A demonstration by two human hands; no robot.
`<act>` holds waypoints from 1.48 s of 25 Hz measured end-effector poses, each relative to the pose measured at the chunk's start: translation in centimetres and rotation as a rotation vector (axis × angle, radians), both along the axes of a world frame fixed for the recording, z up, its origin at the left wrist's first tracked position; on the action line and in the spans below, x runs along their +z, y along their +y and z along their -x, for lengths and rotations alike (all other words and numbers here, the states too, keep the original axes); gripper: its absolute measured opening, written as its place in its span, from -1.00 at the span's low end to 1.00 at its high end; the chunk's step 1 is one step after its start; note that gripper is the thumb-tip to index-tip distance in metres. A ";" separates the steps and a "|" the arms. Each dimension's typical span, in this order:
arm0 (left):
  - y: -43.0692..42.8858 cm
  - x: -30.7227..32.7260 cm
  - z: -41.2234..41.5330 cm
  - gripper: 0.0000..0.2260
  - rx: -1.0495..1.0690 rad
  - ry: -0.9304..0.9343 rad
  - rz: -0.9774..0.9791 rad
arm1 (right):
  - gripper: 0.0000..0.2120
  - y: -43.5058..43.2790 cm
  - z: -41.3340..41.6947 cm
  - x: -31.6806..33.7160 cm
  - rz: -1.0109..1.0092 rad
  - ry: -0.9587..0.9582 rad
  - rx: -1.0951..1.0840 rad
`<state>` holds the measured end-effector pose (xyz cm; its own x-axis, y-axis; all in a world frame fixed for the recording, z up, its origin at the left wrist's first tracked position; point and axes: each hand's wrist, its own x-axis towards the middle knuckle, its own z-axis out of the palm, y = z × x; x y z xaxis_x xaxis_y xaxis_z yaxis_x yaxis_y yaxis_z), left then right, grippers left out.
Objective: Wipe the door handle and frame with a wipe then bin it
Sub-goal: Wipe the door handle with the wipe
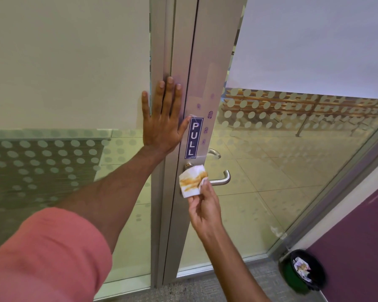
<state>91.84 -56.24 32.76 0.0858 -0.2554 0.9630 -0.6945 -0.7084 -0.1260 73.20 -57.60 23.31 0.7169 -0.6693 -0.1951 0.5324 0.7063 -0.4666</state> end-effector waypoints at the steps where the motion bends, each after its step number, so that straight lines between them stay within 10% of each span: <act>1: 0.0 0.0 0.0 -0.32 0.000 0.005 -0.002 | -0.73 -0.7 -0.4 0.8 0.164 0.081 -0.038; 12: 0.2 0.1 0.4 -0.32 -0.004 0.023 -0.011 | -0.35 -3.6 -4.3 -3.7 2.089 1.142 -0.273; 29: 0.2 0.2 0.4 -0.32 0.011 0.024 -0.007 | -0.32 -4.7 -3.4 -3.6 2.284 1.072 -0.137; 34: 0.2 0.2 0.5 -0.33 0.012 0.023 -0.014 | -0.39 -3.6 -3.9 -3.0 1.995 1.119 -0.266; 37: 0.2 0.3 0.6 -0.32 0.012 0.027 -0.013 | -0.36 -3.5 -3.9 -3.6 2.261 1.052 -0.179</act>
<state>91.26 -56.03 33.01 0.1147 -0.2672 0.9568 -0.6894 -0.7148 -0.1170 77.12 -61.09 19.67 0.8397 -0.2943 0.4564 -0.2678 -0.9555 -0.1233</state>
